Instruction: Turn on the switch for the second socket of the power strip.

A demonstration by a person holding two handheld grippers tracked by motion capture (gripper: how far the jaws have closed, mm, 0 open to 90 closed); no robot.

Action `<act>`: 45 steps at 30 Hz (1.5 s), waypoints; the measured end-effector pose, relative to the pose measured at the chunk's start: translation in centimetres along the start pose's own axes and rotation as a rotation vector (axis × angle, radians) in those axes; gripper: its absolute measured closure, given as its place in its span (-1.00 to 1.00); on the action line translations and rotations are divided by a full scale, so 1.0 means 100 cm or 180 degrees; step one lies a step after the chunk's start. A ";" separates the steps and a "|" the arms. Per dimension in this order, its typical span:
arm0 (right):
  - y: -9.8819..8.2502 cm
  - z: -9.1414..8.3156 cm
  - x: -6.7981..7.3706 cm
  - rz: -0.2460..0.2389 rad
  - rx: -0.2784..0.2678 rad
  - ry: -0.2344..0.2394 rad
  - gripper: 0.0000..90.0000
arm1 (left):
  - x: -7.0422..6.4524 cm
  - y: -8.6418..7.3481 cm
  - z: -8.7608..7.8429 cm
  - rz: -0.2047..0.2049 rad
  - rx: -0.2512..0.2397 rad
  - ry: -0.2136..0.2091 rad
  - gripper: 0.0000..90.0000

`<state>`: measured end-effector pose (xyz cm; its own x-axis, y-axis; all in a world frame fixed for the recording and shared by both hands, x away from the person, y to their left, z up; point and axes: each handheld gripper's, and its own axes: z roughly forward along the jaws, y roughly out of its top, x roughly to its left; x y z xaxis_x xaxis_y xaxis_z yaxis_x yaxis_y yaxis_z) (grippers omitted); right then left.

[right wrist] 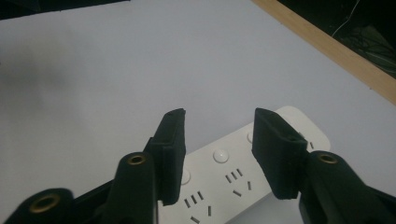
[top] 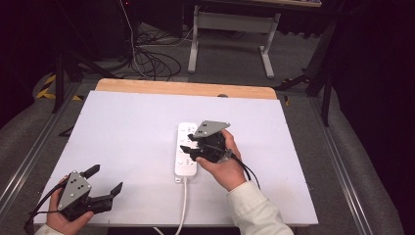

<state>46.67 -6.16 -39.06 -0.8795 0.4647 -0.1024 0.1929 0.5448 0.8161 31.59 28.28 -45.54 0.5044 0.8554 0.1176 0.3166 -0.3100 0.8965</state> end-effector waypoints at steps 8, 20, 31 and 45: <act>-0.009 -0.028 0.004 0.0063 -0.0125 -0.0044 -0.12 | 0.000 0.000 0.000 -0.0005 0.0005 0.0004 -0.69; -0.031 -0.070 0.003 0.0220 -0.0348 -0.0103 -0.34 | 0.000 0.000 0.000 -0.0021 0.0000 -0.0003 -0.69; -0.077 -0.097 -0.001 0.0381 -0.0447 -0.0202 -0.48 | -0.001 0.001 -0.001 -0.0026 0.0008 -0.0013 -0.69; -0.133 -0.116 -0.011 0.0690 -0.0456 -0.0292 -0.66 | -0.001 0.001 -0.001 -0.0047 0.0043 -0.0074 -0.69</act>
<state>40.06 -22.01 -43.25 -0.7800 0.6246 0.0378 0.3032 0.3244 0.8960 31.48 28.19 -45.44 0.5182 0.8501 0.0944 0.3349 -0.3032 0.8921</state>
